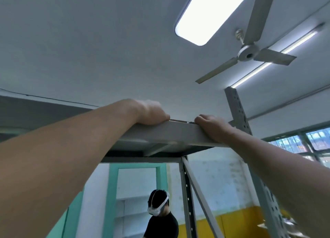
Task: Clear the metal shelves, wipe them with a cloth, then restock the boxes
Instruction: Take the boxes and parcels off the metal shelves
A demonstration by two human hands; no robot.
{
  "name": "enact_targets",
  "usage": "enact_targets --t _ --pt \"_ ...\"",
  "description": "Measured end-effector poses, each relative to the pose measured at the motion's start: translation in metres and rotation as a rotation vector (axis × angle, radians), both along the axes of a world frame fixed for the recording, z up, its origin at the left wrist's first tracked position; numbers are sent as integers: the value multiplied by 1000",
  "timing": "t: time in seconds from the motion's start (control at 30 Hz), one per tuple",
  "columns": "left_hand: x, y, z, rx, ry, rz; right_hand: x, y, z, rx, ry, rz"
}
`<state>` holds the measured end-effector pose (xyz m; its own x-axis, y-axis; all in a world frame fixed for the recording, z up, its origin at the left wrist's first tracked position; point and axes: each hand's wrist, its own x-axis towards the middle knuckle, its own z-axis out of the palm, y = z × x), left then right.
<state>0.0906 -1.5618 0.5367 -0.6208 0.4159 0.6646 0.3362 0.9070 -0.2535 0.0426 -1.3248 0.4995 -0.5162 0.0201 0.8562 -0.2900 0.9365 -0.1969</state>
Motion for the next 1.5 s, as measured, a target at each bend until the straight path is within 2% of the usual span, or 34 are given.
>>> enact_targets --t 0.13,0.3,0.47,0.57,0.7,0.73,0.9,0.97,1.03,1.13,1.2,1.27,1.4,1.5 --pt "6 -5 -13 -8 227 -25 -3 4 -16 100 304 -74" --pt "13 -15 -26 -107 470 -48 6 14 -21 73 540 17" --pt "18 -23 -29 -21 461 -235 34 24 -22 169 520 43" --pt "20 -27 -35 52 481 -387 50 36 -26 326 501 20" --pt "18 -30 -47 18 585 -479 59 54 -33 648 513 -148" --pt "18 -30 -51 -6 622 -492 63 55 -35 673 518 -173" --pt "29 -30 -83 -20 855 -517 93 39 -44 422 630 -218" --pt "33 -29 -106 -51 897 -524 111 31 -51 153 663 -69" --pt "36 -27 -129 -107 929 -547 132 13 -63 -2 683 42" --pt "40 -26 -151 -79 953 -603 155 -20 -92 112 735 23" --pt "45 -24 -159 -3 944 -684 161 -34 -113 190 703 -30" --pt "53 -23 -169 98 920 -812 170 -46 -132 157 632 -23" --pt "69 -39 -197 237 844 -1039 207 -81 -171 0 467 164" --pt "81 -57 -218 322 769 -1185 241 -109 -203 57 366 51"
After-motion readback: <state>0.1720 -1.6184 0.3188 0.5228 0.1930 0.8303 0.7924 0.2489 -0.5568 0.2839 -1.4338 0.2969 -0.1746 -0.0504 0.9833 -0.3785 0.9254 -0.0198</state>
